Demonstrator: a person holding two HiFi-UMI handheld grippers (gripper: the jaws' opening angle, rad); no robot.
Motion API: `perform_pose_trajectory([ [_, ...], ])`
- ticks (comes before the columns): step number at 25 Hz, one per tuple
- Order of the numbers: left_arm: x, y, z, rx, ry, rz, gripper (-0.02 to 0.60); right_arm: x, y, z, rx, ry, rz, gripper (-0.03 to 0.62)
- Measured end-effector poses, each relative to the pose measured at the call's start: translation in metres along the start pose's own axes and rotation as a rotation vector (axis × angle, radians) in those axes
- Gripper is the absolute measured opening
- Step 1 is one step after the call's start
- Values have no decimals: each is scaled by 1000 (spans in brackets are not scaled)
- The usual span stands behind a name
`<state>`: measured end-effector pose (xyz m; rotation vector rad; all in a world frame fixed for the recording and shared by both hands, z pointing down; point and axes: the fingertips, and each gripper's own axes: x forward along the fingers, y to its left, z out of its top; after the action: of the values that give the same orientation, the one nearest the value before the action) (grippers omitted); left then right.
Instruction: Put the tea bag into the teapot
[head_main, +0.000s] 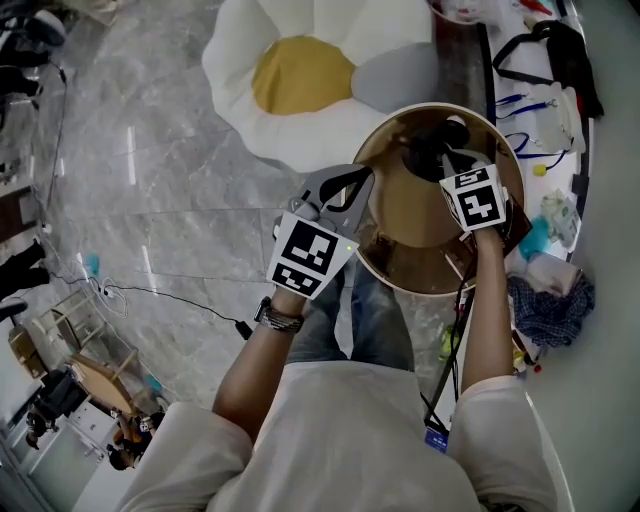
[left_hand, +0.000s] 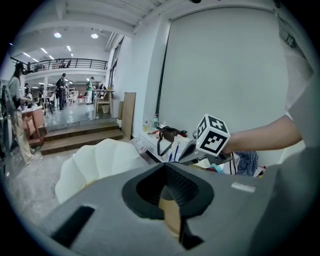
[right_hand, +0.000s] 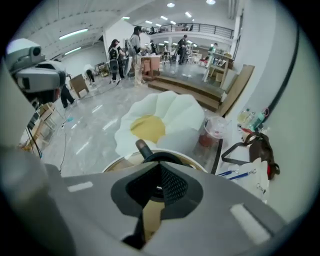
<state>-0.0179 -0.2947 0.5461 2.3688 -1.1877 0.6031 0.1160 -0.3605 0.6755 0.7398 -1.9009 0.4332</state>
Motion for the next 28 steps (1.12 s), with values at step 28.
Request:
perform_pose_trajectory([
  [28, -159, -85, 82, 261, -226, -192, 5, -314, 112, 20, 288, -553, -360, 6],
])
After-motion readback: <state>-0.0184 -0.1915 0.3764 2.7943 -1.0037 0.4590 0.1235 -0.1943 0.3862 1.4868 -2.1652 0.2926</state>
